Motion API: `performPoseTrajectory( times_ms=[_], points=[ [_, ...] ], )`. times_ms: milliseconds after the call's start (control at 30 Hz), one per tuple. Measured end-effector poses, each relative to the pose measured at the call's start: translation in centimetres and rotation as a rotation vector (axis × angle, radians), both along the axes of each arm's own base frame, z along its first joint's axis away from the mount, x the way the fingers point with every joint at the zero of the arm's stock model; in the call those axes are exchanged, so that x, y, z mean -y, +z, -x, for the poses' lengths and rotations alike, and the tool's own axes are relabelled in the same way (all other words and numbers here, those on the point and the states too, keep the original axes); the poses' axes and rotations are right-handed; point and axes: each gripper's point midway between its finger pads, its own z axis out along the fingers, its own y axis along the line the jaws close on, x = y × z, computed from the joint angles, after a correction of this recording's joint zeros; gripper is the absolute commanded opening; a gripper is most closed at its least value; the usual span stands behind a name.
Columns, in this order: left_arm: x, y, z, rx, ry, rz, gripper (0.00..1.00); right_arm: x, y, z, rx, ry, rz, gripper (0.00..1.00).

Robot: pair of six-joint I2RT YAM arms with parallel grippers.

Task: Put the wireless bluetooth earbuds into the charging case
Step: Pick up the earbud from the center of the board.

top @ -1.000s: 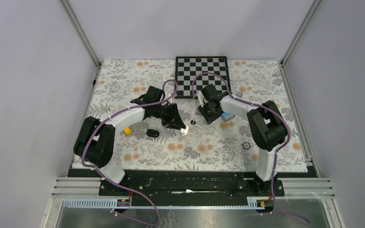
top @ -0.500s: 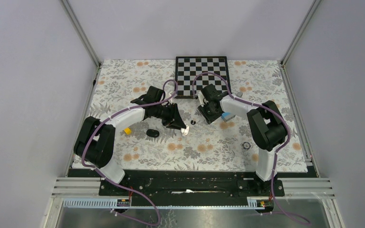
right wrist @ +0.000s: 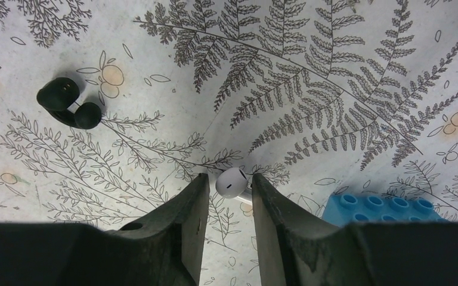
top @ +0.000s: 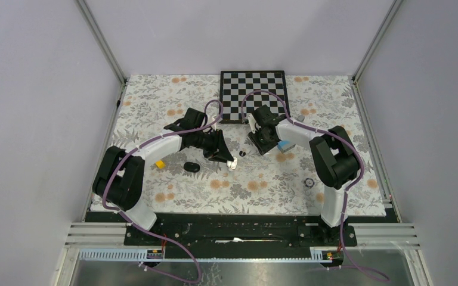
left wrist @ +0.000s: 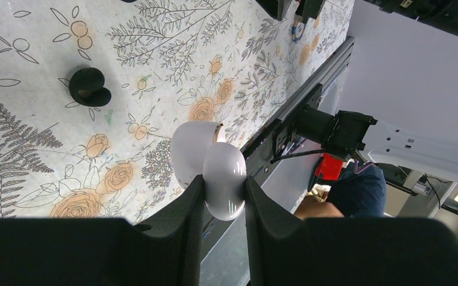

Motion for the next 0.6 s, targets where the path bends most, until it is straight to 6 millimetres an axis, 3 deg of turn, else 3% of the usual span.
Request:
performPoseTrajectory(
  times_ms=[267, 600],
  points=[
    [0.05, 0.00, 0.05, 0.000, -0.002, 0.000, 0.00, -0.03, -0.05, -0.37, 0.007, -0.003, 0.006, 0.39],
    [0.15, 0.01, 0.18, 0.000, -0.006, 0.000, 0.00, 0.11, -0.08, -0.70, 0.017, -0.009, 0.018, 0.30]
  ],
)
